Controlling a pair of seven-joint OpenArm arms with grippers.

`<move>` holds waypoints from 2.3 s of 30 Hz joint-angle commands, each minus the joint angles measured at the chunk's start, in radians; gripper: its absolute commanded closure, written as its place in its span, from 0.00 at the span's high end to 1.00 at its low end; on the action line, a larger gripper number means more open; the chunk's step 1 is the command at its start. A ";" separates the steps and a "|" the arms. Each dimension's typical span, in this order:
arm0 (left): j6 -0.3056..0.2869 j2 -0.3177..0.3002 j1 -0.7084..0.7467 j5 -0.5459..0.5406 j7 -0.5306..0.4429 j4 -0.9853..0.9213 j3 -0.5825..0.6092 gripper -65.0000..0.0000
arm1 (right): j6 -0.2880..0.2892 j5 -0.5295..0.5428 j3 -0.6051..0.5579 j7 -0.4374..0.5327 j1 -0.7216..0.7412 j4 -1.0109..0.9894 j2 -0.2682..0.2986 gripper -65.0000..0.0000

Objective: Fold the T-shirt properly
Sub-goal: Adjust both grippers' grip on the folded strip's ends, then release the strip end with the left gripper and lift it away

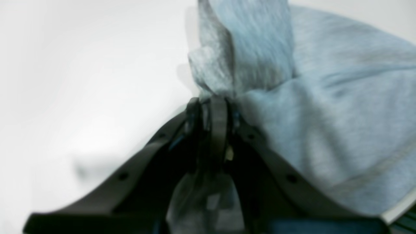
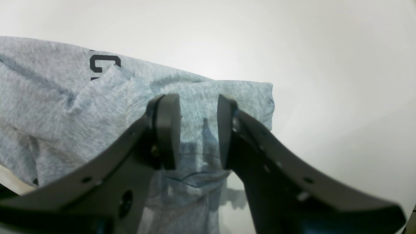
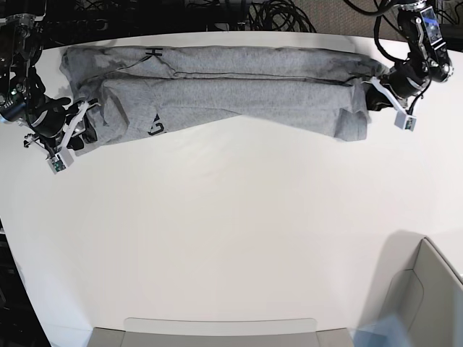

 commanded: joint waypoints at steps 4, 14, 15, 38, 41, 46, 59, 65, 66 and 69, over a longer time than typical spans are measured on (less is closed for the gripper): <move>0.013 -0.002 0.003 0.032 0.031 0.004 -0.146 0.00 | -0.001 0.007 0.013 0.020 0.011 0.013 0.019 0.31; 0.013 -0.005 -0.101 0.032 0.162 0.005 -0.275 0.00 | -0.001 0.008 0.012 0.025 0.009 0.015 0.016 0.31; 0.013 -0.005 -0.103 0.032 0.160 0.015 -0.275 0.00 | -0.001 0.008 0.012 0.025 0.008 0.015 0.016 0.31; 0.075 0.082 0.000 -0.146 0.220 0.467 -0.223 0.29 | -0.001 0.008 0.006 0.020 -0.008 0.016 0.004 0.31; 0.067 0.092 0.000 -0.148 0.220 0.467 -0.223 0.29 | -0.001 0.008 0.006 0.020 -0.009 0.016 0.004 0.31; 0.013 0.133 -0.006 -0.234 0.220 0.466 -0.230 0.29 | -0.001 0.008 0.006 0.019 -0.011 0.016 0.004 0.31; 0.013 0.138 0.000 -0.289 0.220 0.464 -0.223 0.41 | -0.001 0.008 0.007 0.020 -0.031 0.019 -0.005 0.31; 0.013 0.131 0.023 -0.198 0.221 0.450 -0.218 0.41 | -0.001 0.004 0.013 0.019 -0.044 0.019 -0.022 0.31; 0.013 0.131 0.031 -0.162 0.218 0.435 -0.192 0.41 | -0.001 0.004 0.013 0.019 -0.044 0.019 -0.022 0.31; 0.013 0.130 0.037 -0.073 0.208 0.358 -0.141 0.41 | -0.001 0.004 0.013 0.019 -0.044 0.018 -0.024 0.31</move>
